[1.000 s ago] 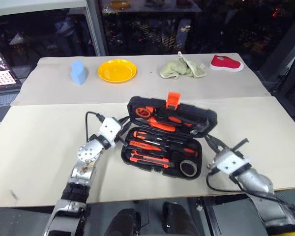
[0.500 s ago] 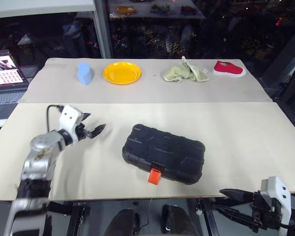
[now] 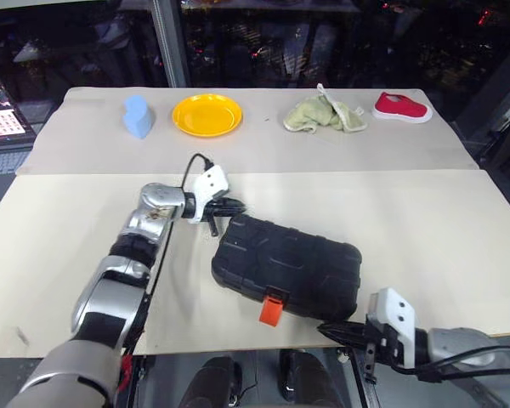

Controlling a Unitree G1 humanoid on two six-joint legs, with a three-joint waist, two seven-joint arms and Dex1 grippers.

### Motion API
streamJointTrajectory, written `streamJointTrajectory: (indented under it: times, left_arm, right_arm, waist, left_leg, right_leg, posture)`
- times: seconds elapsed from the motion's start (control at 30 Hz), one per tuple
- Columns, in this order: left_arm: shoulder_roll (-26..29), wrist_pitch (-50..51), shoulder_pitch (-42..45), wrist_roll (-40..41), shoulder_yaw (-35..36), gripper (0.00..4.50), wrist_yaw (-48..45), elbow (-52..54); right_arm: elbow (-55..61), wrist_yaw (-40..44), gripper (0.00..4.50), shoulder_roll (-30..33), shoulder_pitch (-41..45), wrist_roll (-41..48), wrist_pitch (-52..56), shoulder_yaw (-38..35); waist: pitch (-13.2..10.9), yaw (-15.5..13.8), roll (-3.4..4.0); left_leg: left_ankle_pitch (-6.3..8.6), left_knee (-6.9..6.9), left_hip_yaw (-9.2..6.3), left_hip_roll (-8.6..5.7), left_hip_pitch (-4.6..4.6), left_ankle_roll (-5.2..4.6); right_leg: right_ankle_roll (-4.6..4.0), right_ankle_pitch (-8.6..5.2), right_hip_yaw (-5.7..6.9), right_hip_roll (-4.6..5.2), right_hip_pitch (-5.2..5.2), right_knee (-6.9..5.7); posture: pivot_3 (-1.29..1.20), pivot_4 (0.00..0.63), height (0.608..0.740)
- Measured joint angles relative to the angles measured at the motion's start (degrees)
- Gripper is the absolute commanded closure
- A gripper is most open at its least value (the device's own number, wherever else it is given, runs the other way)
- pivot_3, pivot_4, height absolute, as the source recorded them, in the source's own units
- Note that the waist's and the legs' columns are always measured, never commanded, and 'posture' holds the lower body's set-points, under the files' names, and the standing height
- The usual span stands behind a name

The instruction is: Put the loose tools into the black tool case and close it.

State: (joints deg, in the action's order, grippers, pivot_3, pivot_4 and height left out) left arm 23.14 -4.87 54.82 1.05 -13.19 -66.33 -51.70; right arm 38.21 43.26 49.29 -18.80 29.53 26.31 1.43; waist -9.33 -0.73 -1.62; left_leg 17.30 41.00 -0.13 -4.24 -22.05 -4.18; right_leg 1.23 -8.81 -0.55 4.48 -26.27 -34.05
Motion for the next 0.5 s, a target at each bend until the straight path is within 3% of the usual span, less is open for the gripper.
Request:
streamJointTrajectory:
  times: [0.2, 0.33, 0.5]
  left_arm:
    - [2.1, -1.0, 0.0, -1.0, -1.2, 4.44, -10.1, 1.5]
    - [5.8, 3.1, -6.7, 1.0, -3.0, 4.44, -20.6, 14.0]
    - [5.9, 6.3, -8.9, 1.3, -3.6, 4.44, -20.6, 20.3]
  right_arm:
    - [-8.5, -7.6, 4.50, -6.2, 8.9, -4.7, 2.1, -1.2]
    - [-13.8, -12.3, 4.50, -9.0, 14.1, -6.4, 2.7, -5.8]
    - [-12.9, -11.0, 4.50, -8.2, 12.1, -6.3, 3.1, -8.7]
  waist:
    - [0.0, 0.1, 0.01]
    - [0.0, 0.1, 0.13]
    - [0.0, -0.6, 0.17]
  left_leg:
    - [0.25, 0.34, 0.20, 0.03, 0.06, -0.61]
    - [0.19, 0.34, 0.21, 0.06, 0.07, -0.52]
    - [-0.02, 0.30, 0.13, 0.08, -0.12, -0.17]
  right_leg:
    - [0.09, 0.34, -0.13, -0.02, 0.10, -0.06]
    - [0.02, 0.40, -0.19, -0.02, 0.02, -0.12]
    - [0.00, 0.39, -0.06, -0.10, -0.07, -0.06]
  posture:
    - [0.00, 0.150, 0.740]
    - [0.00, 0.150, 0.740]
    - [0.00, 0.150, 0.740]
